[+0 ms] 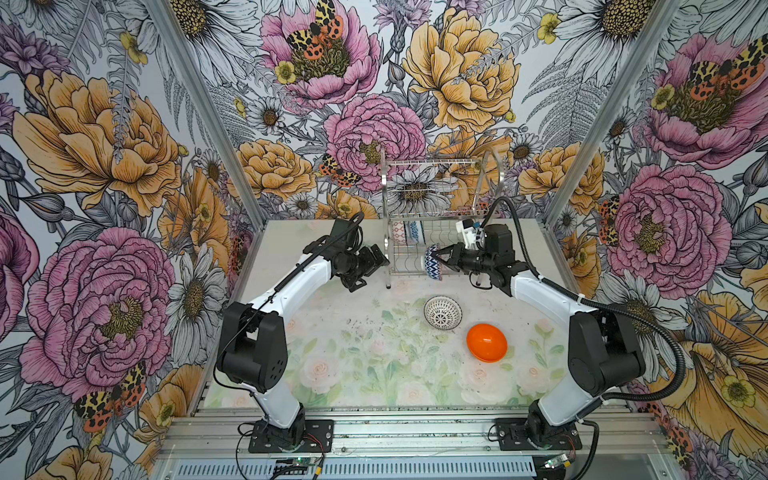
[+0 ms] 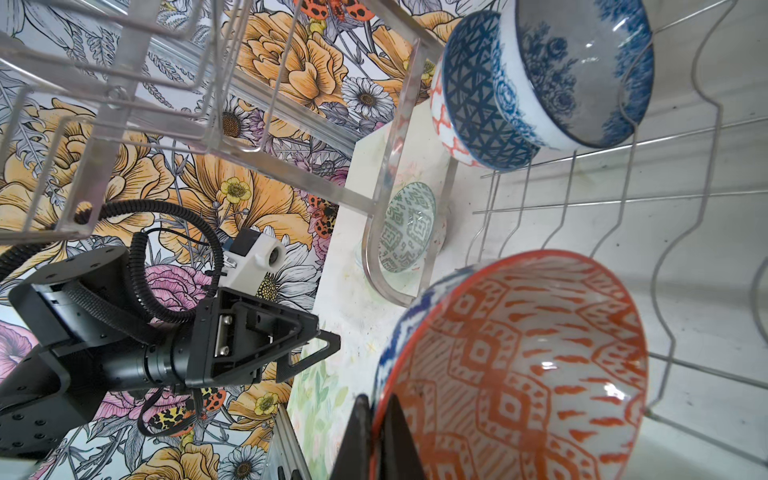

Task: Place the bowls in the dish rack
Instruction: 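Lower the orange-patterned bowl into a rack slot beside the blue bowls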

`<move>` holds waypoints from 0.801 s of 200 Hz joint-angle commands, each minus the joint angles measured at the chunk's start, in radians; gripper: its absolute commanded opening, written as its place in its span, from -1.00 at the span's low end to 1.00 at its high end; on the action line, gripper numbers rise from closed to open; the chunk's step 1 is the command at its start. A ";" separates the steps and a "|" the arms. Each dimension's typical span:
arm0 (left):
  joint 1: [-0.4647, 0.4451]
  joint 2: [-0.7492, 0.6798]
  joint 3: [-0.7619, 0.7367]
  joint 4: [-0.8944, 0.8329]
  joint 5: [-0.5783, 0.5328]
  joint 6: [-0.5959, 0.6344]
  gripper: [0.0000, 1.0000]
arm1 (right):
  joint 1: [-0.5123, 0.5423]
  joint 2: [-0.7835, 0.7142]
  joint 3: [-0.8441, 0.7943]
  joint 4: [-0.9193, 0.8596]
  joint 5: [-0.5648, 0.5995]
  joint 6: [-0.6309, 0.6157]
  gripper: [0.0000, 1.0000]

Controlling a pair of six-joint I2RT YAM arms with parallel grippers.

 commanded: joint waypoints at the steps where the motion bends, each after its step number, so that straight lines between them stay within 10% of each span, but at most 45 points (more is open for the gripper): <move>1: -0.007 0.021 0.038 -0.001 0.019 0.025 0.97 | -0.011 0.027 0.020 0.101 -0.021 0.035 -1.00; 160: -0.044 0.077 0.135 -0.059 -0.001 0.060 0.97 | -0.014 -0.034 -0.036 0.205 0.061 0.128 -1.00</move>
